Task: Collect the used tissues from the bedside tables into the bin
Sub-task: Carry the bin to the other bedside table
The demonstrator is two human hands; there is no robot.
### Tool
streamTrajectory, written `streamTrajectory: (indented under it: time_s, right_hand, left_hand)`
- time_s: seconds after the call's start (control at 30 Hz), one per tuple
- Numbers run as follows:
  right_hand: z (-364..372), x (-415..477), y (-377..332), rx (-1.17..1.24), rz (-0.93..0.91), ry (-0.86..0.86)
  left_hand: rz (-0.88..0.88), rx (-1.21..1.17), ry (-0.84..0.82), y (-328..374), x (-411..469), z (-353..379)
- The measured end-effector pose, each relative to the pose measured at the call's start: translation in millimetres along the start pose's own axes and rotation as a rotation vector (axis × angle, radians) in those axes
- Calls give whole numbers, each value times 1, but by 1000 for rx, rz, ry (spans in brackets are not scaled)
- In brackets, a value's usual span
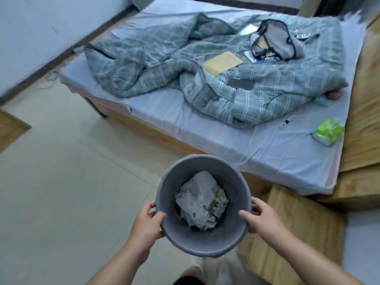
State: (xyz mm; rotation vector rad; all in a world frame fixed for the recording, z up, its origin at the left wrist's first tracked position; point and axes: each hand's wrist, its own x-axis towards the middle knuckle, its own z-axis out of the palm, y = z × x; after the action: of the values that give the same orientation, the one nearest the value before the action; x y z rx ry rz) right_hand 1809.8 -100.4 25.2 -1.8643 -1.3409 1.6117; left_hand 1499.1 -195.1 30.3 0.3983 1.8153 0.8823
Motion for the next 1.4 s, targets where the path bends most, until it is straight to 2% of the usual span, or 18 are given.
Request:
streamTrajectory:
  time_s: [0.2,0.4,0.5,0.73,0.93,1.23,1.4]
  right_hand:
    - [26,-42,-73,-46,-122,-52]
    - [97,-28,-136,-77,-181,-235]
    - [149,-19,-160,-113,-187,-304]
    - [246,0,-217,-165,-252,-395]
    - [299,44,-265,-165,-213,-420]
    - [420,156,-350,-286,-32,-596]
    - [511,208,-455,-394,-128,-684]
  left_hand:
    - [39,-196,84,26,-57,-49]
    - [-26,-381,165,23,-58,-127]
    - [-67,-360,170,19,-47,-172]
    - [-45,-291,236,23,-17,-268]
    - [-48,-369,189,49,34,-320]
    - [-169,-512,278,80,134,-397]
    - [-125,-554,382,132,191,-473]
